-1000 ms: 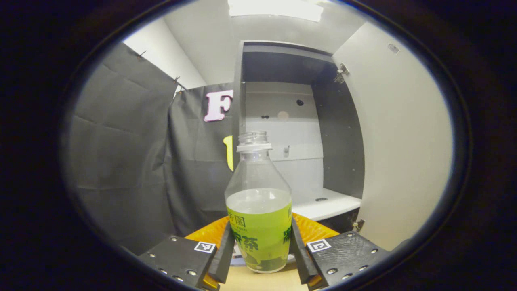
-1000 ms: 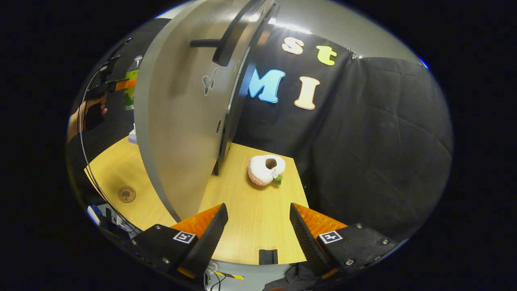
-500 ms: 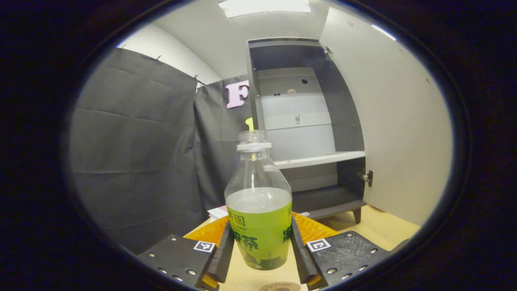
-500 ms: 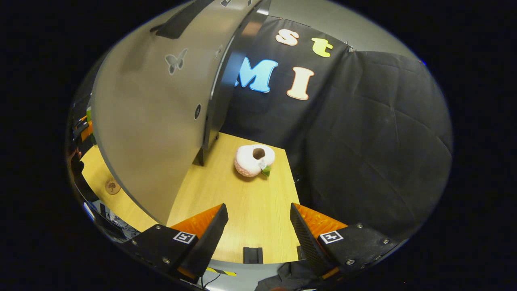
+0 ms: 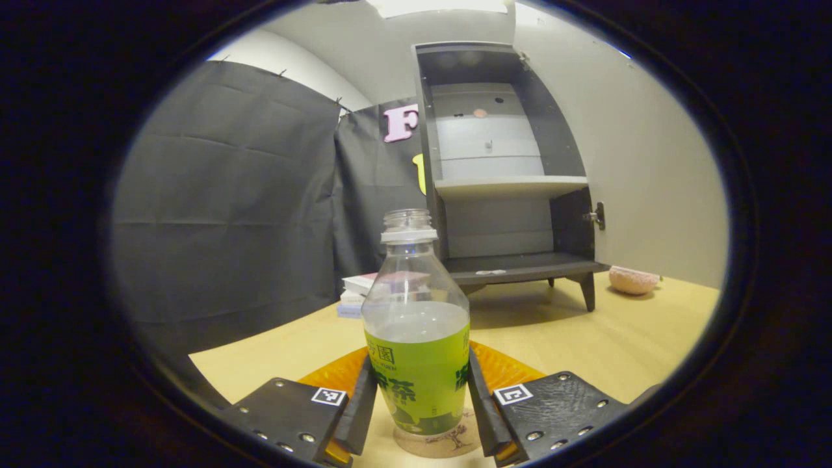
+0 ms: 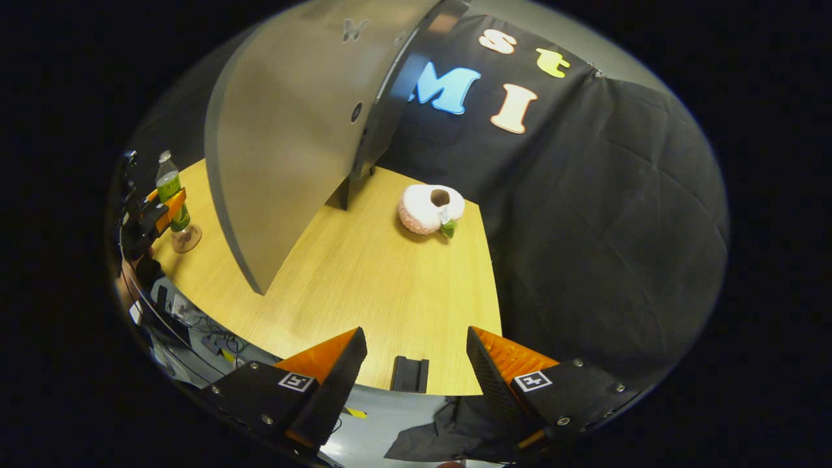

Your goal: Open the cabinet door with the right hand, grasp the bottle in the cabinet with the left hand and place it on the coaster, then close the cabinet door with the right hand.

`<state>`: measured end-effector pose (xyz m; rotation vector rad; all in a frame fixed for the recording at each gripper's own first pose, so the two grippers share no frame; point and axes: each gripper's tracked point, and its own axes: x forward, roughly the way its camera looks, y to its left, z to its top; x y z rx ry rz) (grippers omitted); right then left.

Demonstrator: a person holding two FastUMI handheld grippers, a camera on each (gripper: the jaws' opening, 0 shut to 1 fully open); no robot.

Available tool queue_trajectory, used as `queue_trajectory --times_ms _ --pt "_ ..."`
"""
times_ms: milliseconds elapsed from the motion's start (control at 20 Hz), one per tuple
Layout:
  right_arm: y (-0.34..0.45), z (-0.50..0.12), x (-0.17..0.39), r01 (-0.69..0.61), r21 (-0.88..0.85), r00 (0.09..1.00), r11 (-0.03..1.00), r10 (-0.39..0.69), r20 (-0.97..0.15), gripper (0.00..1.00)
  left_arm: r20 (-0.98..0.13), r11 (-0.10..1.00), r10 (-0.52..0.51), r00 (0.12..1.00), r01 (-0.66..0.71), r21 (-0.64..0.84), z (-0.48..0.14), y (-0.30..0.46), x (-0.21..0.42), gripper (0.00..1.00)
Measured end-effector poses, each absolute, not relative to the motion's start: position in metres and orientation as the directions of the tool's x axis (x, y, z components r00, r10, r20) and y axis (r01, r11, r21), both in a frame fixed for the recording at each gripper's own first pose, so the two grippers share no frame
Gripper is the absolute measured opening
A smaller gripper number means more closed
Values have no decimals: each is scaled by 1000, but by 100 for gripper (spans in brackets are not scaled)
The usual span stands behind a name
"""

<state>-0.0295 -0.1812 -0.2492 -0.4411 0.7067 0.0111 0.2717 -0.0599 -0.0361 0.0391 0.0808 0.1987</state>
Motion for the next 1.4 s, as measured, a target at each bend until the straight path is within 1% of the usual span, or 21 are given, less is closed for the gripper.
queue_trajectory --times_ms 50,100,150,200,250,300,350,400,500,550,600,700,750,800,950,1000,1050,1150,1200,1250,1400 --pt "-177 -248 -29 -175 -394 765 902 -127 -631 95 -73 980 199 977 -196 46 -31 -59 272 67" --pt "-174 -246 -29 -185 -396 768 899 -119 -629 96 -54 981 195 979 -193 30 -29 -60 272 72" --pt "-169 -245 -27 -194 -389 771 900 -105 -628 96 -55 982 189 981 -188 10 -32 -60 271 62" --pt "-165 -245 -26 -202 -384 772 901 -95 -628 95 -57 981 195 979 -195 6 -37 -54 268 62" --pt "-162 -245 -25 -208 -384 773 899 -89 -628 95 -58 981 195 979 -195 4 -39 -51 270 72" --pt "-161 -244 -24 -213 -385 774 898 -86 -627 95 -63 981 194 979 -194 1 -45 -53 271 70" --pt "-160 -245 -24 -215 -382 773 899 -82 -629 95 -66 980 196 978 -197 0 -45 -51 274 74" --pt "-159 -247 -24 -215 -378 771 901 -81 -631 95 -70 978 206 976 -206 8 -42 -47 275 78" --pt "-159 -248 -23 -213 -371 770 904 -79 -633 96 -69 981 194 978 -195 -1 -30 -50 276 92" --pt "-159 -247 -23 -211 -367 770 906 -77 -633 94 -77 985 173 982 -174 -12 -26 -56 275 83" --pt "-158 -248 -22 -212 -362 771 908 -72 -632 95 -92 987 159 983 -161 -12 -25 -60 272 88" --pt "-158 -243 -20 -201 -349 782 915 -65 -620 96 -96 987 158 983 -161 -23 -6 -57 270 88" --pt "-159 -238 -19 -191 -342 789 920 -64 -612 96 -89 987 154 984 -158 -35 7 -57 268 92" --pt "-161 -234 -17 -181 -340 797 923 -65 -601 96 -80 986 158 984 -162 -37 22 -54 264 88" --pt "-169 -218 -15 -140 -318 824 938 -68 -563 95 -59 986 161 985 -163 -27 70 -46 260 88" --pt "-171 -209 -13 -120 -302 838 946 -67 -542 95 -53 987 159 986 -160 -15 88 -47 260 92" --pt "-170 -197 -8 -99 -279 856 955 -61 -513 95 -46 988 152 987 -152 -6 108 -47 260 88" --pt "-169 -165 1 -67 -260 897 963 -56 -438 96 -14 989 147 989 -147 7 157 -52 260 88" --pt "-164 -140 7 -59 -246 922 968 -41 -384 95 9 990 142 990 -142 10 185 -56 259 92" --pt "-158 -117 9 -60 -235 942 970 -22 -335 95 33 992 124 992 -124 9 209 -65 259 88" --pt "-148 -39 20 -49 -220 987 974 14 -158 96 93 995 86 992 -90 33 277 -86 255 90"
